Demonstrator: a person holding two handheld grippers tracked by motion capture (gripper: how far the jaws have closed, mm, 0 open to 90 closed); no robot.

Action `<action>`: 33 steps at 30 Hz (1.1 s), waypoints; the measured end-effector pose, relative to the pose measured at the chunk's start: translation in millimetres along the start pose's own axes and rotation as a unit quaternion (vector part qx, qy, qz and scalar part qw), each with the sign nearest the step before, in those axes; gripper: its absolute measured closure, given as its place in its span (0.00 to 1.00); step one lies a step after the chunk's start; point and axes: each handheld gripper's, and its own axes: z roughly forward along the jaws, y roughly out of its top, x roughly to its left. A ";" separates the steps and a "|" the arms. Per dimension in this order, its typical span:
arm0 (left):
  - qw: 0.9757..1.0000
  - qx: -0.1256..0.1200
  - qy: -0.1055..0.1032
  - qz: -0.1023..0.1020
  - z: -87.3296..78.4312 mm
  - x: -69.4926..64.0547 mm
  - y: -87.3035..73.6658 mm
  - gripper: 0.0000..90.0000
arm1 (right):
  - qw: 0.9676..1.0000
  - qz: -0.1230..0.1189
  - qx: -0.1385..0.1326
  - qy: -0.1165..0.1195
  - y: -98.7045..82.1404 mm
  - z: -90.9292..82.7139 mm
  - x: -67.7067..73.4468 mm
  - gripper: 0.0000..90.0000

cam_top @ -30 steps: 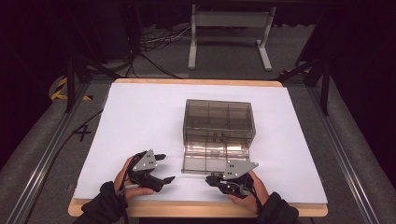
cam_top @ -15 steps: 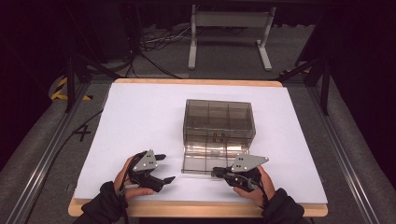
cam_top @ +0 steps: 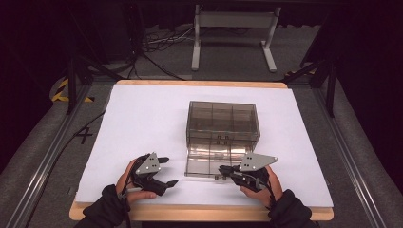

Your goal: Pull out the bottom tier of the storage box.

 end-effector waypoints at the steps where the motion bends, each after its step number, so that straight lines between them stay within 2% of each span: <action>1: 1.000 0.000 0.000 0.000 0.0 0.0 0.0 0.18 | 1.000 0.000 -0.001 0.000 0.2 -0.1 -0.4 0.96; 17: 1.000 0.001 -0.001 0.000 0.2 0.0 0.1 0.18 | 1.000 0.003 -0.003 -0.013 3.3 1.8 -6.3 0.96; 33: 1.000 0.005 -0.001 0.001 0.5 0.0 0.4 0.18 | 1.000 0.014 0.013 -0.024 1.4 14.2 -14.5 0.96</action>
